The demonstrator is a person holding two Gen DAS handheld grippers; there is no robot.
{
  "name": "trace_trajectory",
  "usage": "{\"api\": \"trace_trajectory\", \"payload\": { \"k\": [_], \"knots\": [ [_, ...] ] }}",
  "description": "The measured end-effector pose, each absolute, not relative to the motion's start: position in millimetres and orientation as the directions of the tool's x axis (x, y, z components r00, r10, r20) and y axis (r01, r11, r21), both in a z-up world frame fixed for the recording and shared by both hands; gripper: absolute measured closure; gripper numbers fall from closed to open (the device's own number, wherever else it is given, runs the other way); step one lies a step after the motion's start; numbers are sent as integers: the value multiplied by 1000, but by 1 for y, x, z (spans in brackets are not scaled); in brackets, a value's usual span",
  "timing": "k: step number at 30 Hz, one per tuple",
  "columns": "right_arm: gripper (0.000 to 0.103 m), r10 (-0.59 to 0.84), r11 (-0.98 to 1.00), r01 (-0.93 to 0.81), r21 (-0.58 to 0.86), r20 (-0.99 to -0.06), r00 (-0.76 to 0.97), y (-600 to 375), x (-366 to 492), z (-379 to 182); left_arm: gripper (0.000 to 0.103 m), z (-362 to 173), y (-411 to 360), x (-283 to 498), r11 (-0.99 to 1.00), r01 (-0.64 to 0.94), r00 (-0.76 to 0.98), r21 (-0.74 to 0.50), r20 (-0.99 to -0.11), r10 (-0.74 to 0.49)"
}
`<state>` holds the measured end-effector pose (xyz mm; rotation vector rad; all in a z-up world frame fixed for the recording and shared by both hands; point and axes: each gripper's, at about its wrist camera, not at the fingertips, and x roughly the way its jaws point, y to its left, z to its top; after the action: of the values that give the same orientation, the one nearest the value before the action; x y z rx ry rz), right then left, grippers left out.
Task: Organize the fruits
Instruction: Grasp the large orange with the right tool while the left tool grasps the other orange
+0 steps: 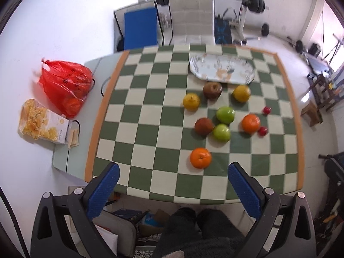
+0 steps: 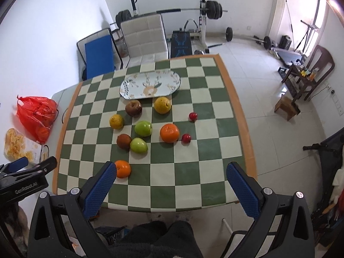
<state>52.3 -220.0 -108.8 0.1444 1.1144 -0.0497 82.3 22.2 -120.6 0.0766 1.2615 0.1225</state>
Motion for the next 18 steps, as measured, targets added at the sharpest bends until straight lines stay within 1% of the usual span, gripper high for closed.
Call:
{"api": "trace_trajectory", "payload": {
  "k": [2, 4, 5, 6, 11, 14, 16, 18],
  "knots": [
    [0, 38, 990, 110, 90, -913, 406, -225, 67, -141, 1, -155, 23, 94, 990, -41, 235, 135, -962, 141],
    [2, 60, 989, 103, 107, -922, 382, -231, 82, -175, 8, -197, 24, 108, 993, -34, 147, 117, -982, 120],
    [3, 59, 989, 104, 102, -934, 352, -232, 91, -193, 10, -211, 23, 112, 993, -37, 113, 110, -987, 114],
    [7, 68, 989, 104, 109, -939, 337, -234, 99, -207, 10, -223, 22, 115, 994, -37, 85, 98, -991, 101],
    [15, 115, 982, 117, 151, -957, 267, -239, 136, -271, 10, -287, 13, 136, 998, -56, -42, 22, -999, 20],
    [15, 152, 972, 143, 189, -960, 236, -244, 158, -297, 10, -319, 9, 147, 995, -94, -107, -17, -994, -27],
    [16, 178, 963, 165, 215, -961, 213, -246, 179, -315, 10, -339, 7, 153, 989, -133, -140, -64, -987, -83],
    [16, 224, 947, 191, 259, -957, 187, -250, 199, -332, 10, -351, 5, 156, 984, -160, -154, -84, -982, -108]
  ]
}}
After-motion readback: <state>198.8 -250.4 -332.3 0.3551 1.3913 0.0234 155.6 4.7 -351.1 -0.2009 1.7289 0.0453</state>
